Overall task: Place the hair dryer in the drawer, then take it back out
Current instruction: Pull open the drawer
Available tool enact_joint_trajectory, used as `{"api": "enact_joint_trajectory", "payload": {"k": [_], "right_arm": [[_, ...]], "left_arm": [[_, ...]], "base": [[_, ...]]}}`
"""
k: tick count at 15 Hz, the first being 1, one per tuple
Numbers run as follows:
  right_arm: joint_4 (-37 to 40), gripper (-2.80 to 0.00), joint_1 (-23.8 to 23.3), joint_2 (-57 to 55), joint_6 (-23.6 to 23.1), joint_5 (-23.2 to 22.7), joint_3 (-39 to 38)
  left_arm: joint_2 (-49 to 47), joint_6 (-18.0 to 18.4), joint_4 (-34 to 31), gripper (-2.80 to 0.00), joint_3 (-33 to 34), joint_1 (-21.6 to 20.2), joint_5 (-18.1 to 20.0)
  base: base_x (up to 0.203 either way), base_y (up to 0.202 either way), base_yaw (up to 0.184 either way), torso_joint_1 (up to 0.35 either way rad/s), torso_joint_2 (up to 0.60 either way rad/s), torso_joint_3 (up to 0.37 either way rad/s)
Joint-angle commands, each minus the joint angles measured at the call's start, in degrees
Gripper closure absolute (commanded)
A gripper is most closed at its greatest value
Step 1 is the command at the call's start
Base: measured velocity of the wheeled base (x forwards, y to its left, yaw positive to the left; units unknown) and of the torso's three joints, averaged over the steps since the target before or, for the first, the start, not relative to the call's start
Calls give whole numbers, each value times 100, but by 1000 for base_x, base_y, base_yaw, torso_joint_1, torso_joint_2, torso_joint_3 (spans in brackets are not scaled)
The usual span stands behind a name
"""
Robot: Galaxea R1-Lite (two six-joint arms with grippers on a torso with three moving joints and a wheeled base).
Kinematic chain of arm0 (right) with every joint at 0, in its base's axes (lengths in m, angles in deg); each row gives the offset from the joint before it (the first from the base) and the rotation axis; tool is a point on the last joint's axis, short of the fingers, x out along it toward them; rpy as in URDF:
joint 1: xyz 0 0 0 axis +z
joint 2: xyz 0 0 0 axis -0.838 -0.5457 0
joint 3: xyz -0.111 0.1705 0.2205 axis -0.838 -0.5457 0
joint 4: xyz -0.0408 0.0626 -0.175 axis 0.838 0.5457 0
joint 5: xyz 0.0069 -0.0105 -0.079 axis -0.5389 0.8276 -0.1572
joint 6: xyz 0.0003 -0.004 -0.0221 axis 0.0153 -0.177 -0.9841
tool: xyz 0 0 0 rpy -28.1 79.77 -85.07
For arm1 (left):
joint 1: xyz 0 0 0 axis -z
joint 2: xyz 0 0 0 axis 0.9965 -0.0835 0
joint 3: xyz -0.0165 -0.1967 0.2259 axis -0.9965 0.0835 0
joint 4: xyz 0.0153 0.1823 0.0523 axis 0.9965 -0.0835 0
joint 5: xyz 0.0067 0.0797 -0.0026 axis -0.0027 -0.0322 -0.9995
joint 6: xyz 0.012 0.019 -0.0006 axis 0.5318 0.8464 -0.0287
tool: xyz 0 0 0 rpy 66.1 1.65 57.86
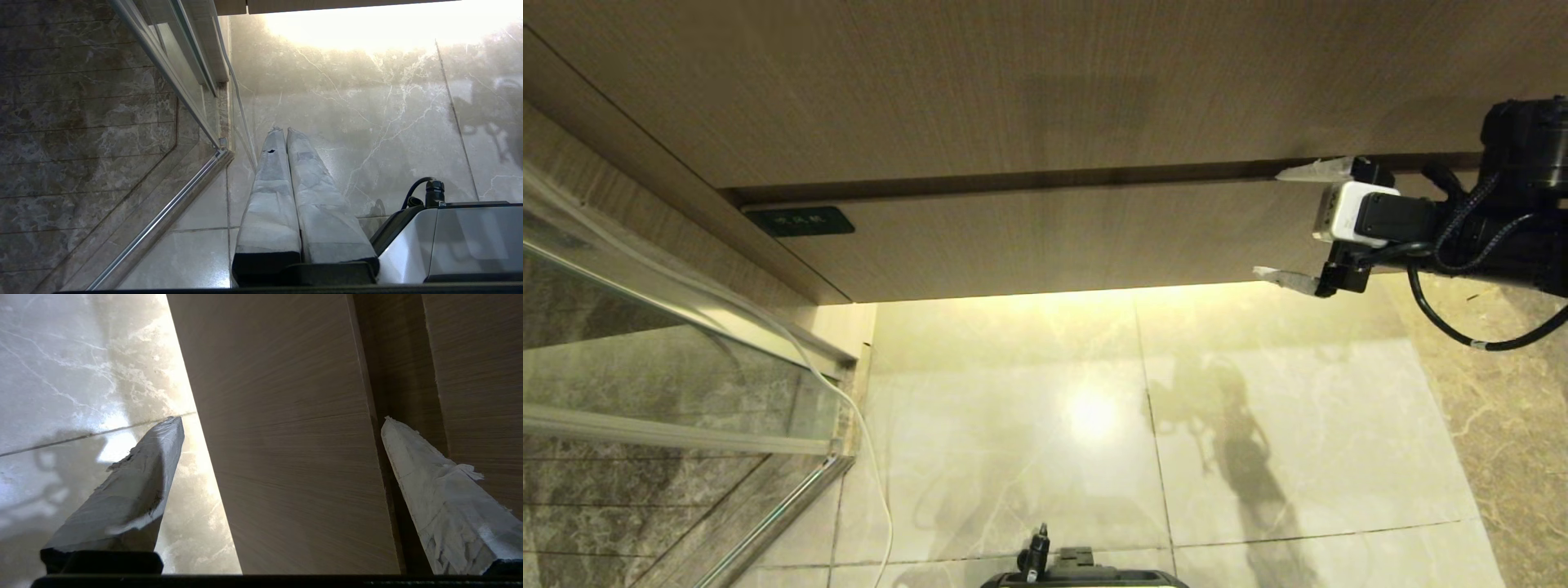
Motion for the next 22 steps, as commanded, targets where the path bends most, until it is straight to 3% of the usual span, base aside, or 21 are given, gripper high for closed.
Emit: {"api": "enact_joint_trajectory", "payload": {"k": [1,8,17,19,22], "right_arm": [[-23,-280,4,-101,-42,-5,15],[-715,-280,4,-190,-50,4,-63],[-656,-280,13,-752,-50,312,186],[-407,-280,13,-730,3,312,181],[759,-280,-13,-568,117,287,197]], "left_arm": [[3,-2,1,0,9,0,-1],[9,-2,1,0,9,0,-1],[0,-2,1,0,9,0,-1],[9,-2,1,0,9,0,-1],[2,-2,1,0,9,0,-1]], "base": [[0,0,0,0,0,0],[0,0,0,0,0,0],[0,0,0,0,0,0],[0,0,0,0,0,0],[0,0,0,0,0,0]]}}
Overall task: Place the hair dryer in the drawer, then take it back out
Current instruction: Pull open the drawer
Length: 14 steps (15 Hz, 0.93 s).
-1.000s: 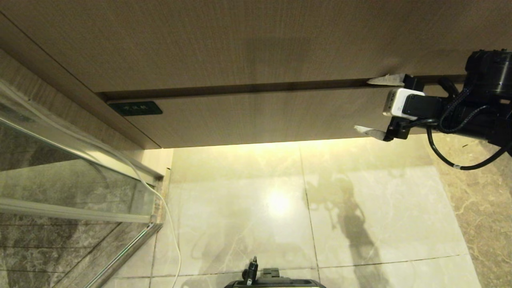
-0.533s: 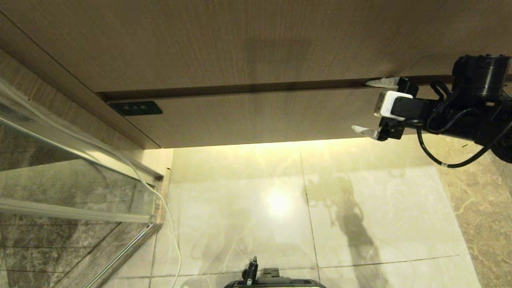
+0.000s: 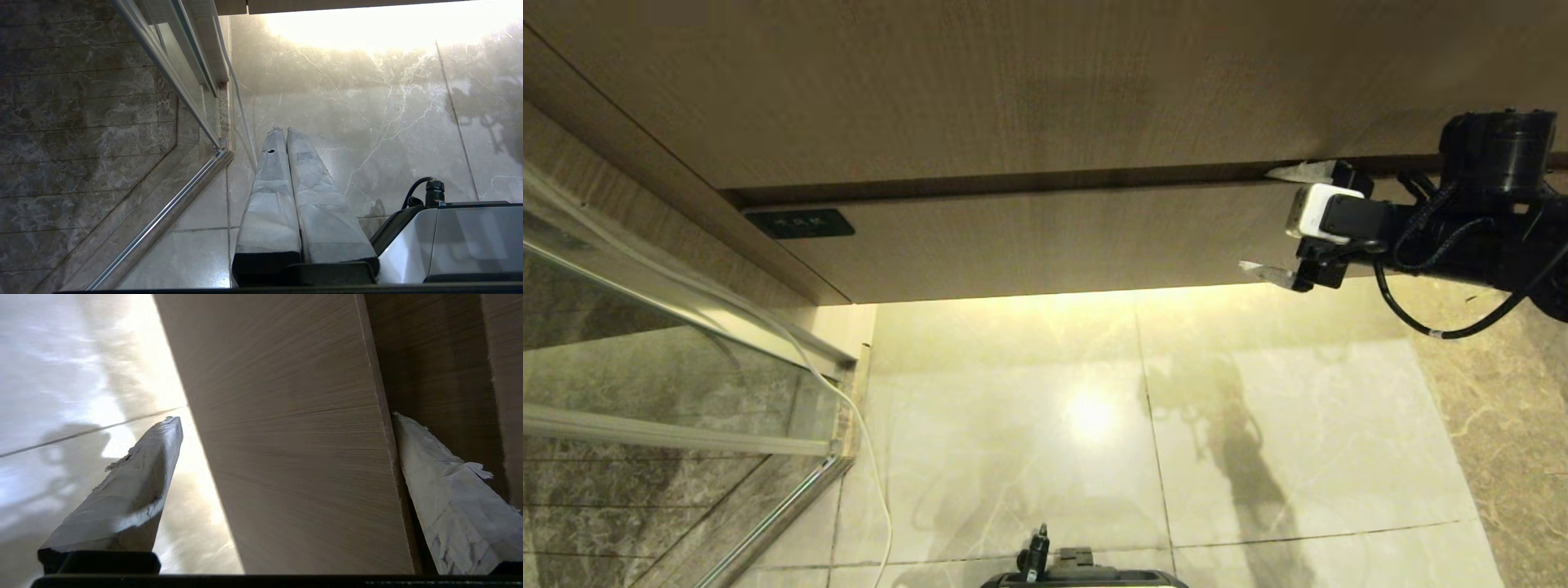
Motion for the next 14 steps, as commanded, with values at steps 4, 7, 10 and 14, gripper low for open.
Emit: {"api": "enact_joint_trajectory", "payload": {"k": [4,7,10,14], "right_arm": [[868,-280,-116,279,10,-12,-87],[1034,-280,-127,353,67,16,-178],[1630,-280,-222,572,89,8,-415],[2723,-280,-462,1208,113,-24,-672]], "left_arm": [[6,-2,1,0,9,0,-1],[9,-2,1,0,9,0,-1],[9,-2,1,0,9,0,-1],[9,0,1,0,9,0,-1]], "base": [[0,0,0,0,0,0],[0,0,0,0,0,0],[0,0,0,0,0,0],[0,0,0,0,0,0]]}}
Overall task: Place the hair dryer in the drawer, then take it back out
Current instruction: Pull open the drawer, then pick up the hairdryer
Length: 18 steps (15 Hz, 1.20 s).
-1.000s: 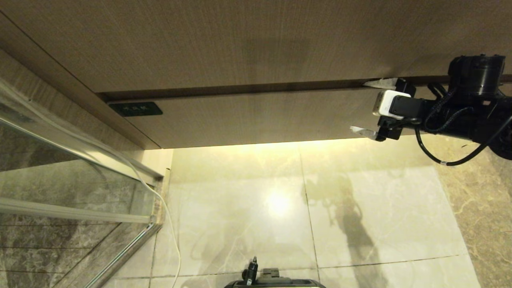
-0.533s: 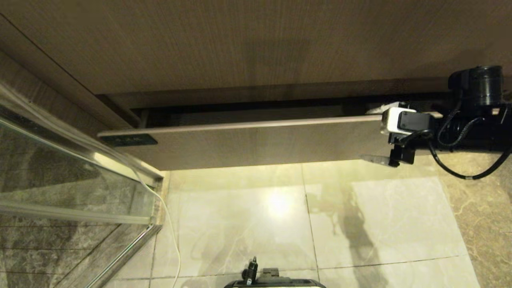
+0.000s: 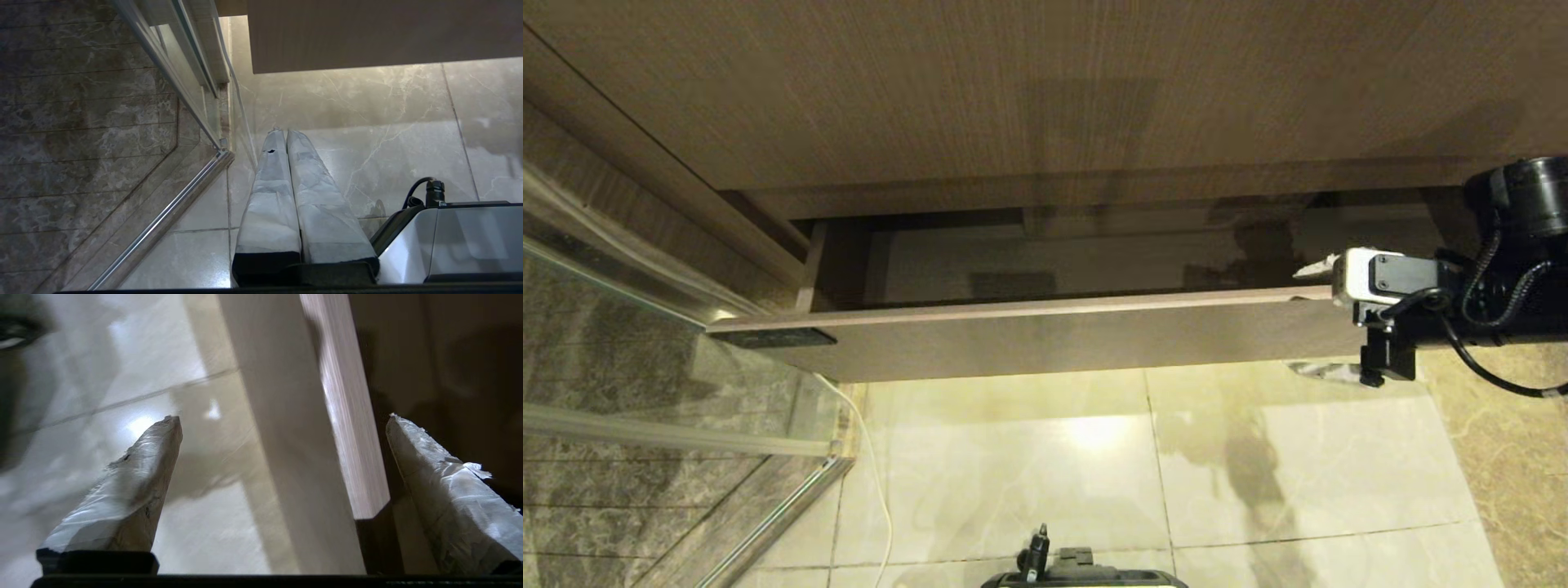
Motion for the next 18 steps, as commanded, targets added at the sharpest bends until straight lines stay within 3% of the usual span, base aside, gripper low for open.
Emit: {"api": "enact_joint_trajectory", "payload": {"k": [1,5,12,15,17,18], "right_arm": [[585,-280,-156,581,-32,-23,-176],[1568,-280,-529,1392,64,-23,-301],[3482,-280,-1167,3572,1191,-24,-210],[4433,-280,-1622,4629,1823,-32,-284],[4555,-280,-1854,5160,2620,-19,-396],[4488,0,-1905,5401,3154,-9,-458]], "left_arm": [[0,-10,2,0,9,0,-2],[2,-10,2,0,9,0,-2],[0,-10,2,0,9,0,-2],[2,-10,2,0,9,0,-2],[6,-10,2,0,9,0,-2],[4,-10,2,0,9,0,-2]], "base": [[0,0,0,0,0,0],[0,0,0,0,0,0],[0,0,0,0,0,0],[0,0,0,0,0,0],[0,0,0,0,0,0],[0,0,0,0,0,0]]}}
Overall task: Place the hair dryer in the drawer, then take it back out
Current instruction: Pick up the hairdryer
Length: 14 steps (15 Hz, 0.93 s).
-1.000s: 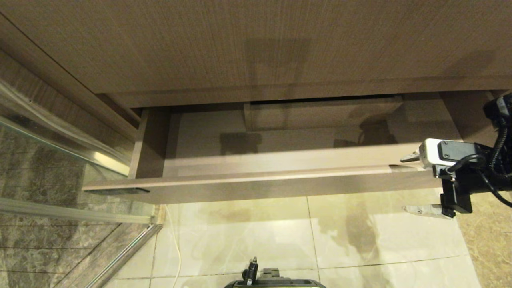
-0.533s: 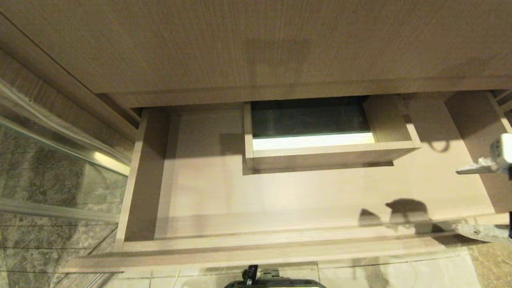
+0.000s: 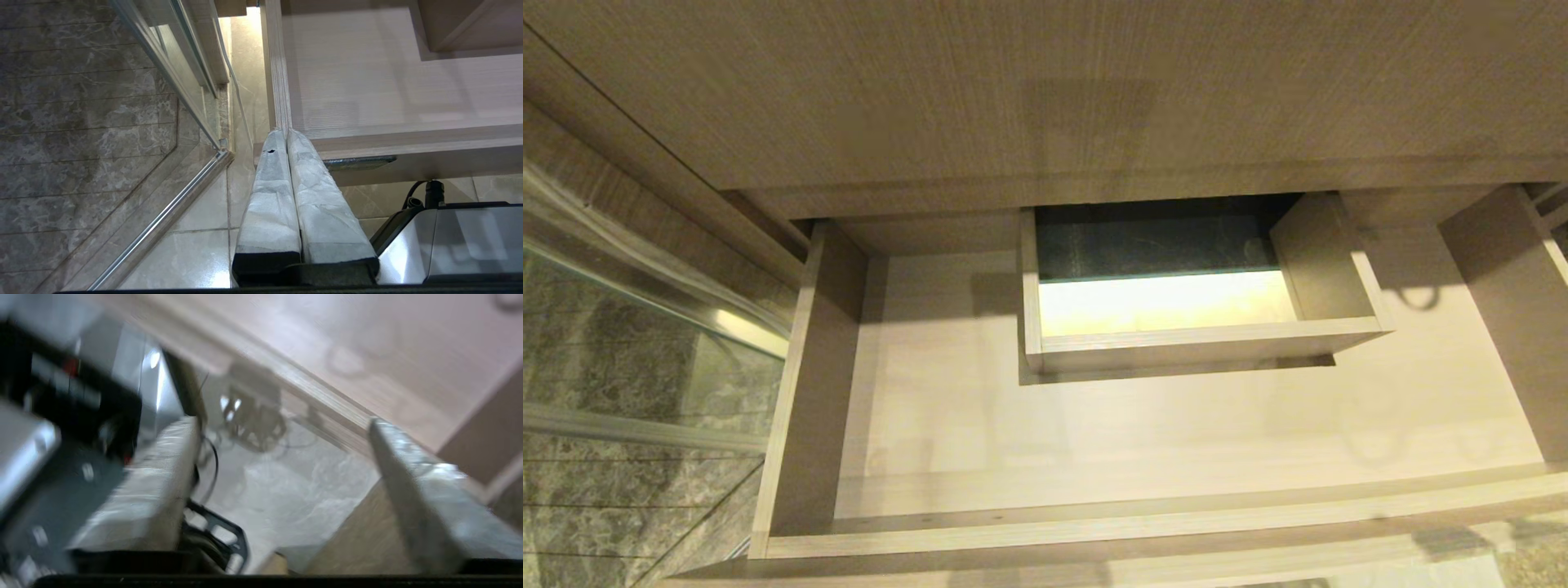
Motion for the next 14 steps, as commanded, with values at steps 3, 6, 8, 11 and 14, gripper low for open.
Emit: {"api": "enact_joint_trajectory", "payload": {"k": [3,6,8,11,14], "right_arm": [[-170,0,-128,1078,1386,11,-212],[-561,0,-129,1551,2059,473,-598],[-1063,0,-119,1894,2393,1338,-1154],[-2224,0,470,2149,3488,1930,-1866],[-2796,0,676,3122,3653,1994,-2755]], "left_arm": [[7,-2,4,0,11,0,-1],[7,-2,4,0,11,0,-1],[7,6,4,0,11,0,-1],[0,-2,4,0,11,0,-1],[9,-2,4,0,11,0,-1]], "base": [[0,0,0,0,0,0],[0,0,0,0,0,0],[0,0,0,0,0,0],[0,0,0,0,0,0],[0,0,0,0,0,0]]}}
